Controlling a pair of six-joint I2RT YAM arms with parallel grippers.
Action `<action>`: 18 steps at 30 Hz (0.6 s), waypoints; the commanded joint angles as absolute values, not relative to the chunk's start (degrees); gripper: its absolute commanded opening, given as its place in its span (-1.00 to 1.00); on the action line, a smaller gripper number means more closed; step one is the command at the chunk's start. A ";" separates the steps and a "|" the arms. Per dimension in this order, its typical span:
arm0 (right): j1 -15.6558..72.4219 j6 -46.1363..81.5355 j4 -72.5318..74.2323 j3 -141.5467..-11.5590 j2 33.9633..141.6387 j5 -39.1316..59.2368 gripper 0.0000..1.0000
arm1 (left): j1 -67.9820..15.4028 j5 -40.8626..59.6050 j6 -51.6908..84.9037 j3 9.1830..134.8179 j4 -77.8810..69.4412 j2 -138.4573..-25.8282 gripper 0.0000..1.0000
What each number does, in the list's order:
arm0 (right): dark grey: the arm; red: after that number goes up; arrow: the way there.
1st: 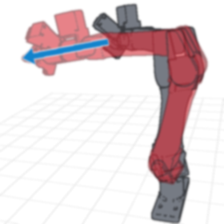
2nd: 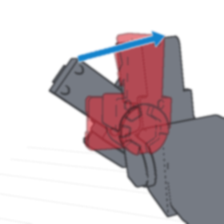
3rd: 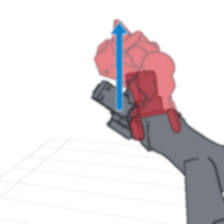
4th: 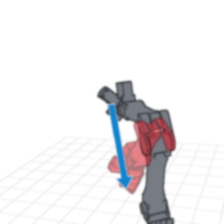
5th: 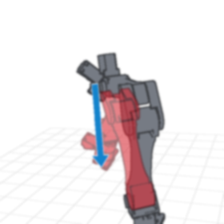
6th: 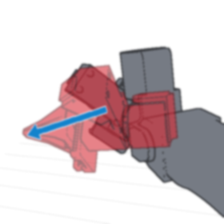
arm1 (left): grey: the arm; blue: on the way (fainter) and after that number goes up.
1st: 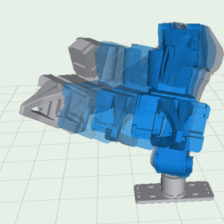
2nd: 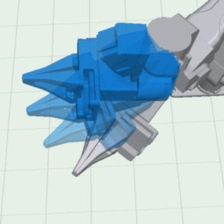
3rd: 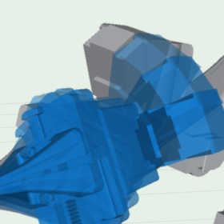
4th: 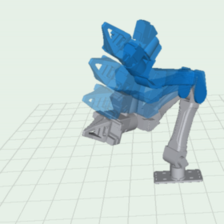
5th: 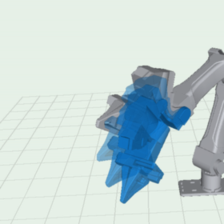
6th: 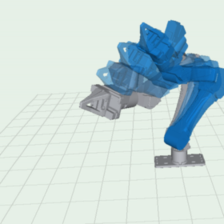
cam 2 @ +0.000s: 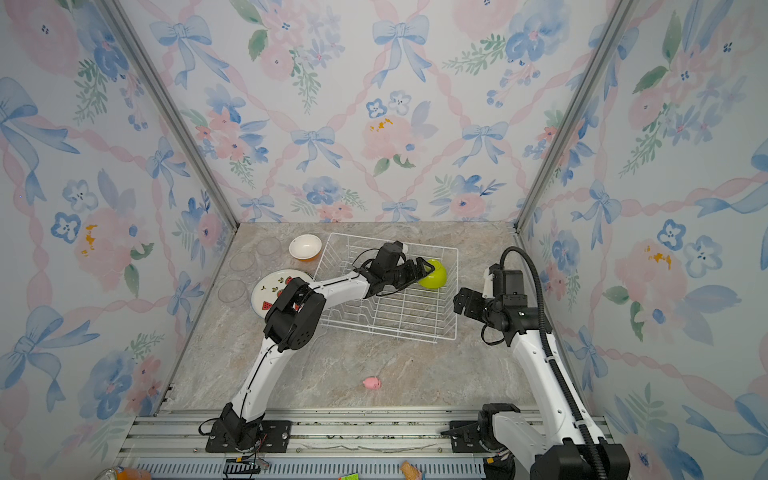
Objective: Unload the mixed dishes from the dish rack
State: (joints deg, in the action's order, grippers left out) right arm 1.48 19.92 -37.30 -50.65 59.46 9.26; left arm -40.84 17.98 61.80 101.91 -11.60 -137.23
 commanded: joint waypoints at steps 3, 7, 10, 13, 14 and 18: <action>0.96 19.42 -38.49 -52.30 59.87 10.47 0.93 | -40.61 14.19 66.24 98.00 -15.12 -136.87 0.87; 0.88 19.34 -38.94 -52.29 59.02 9.94 0.94 | -40.62 11.70 66.68 95.72 -16.89 -135.58 0.82; 0.88 19.11 -39.18 -52.32 58.62 9.66 0.93 | -40.63 11.36 65.63 96.28 -16.94 -135.93 0.81; 0.85 19.16 -39.46 -52.56 58.84 9.89 0.93 | -40.39 11.72 66.13 96.89 -16.89 -136.68 0.80; 0.82 19.20 -39.48 -52.58 58.89 10.05 0.94 | -40.34 11.80 66.50 96.99 -16.96 -136.89 0.81; 0.85 19.34 -39.38 -52.35 58.93 10.33 0.94 | -40.34 11.11 67.63 97.47 -17.20 -137.26 0.84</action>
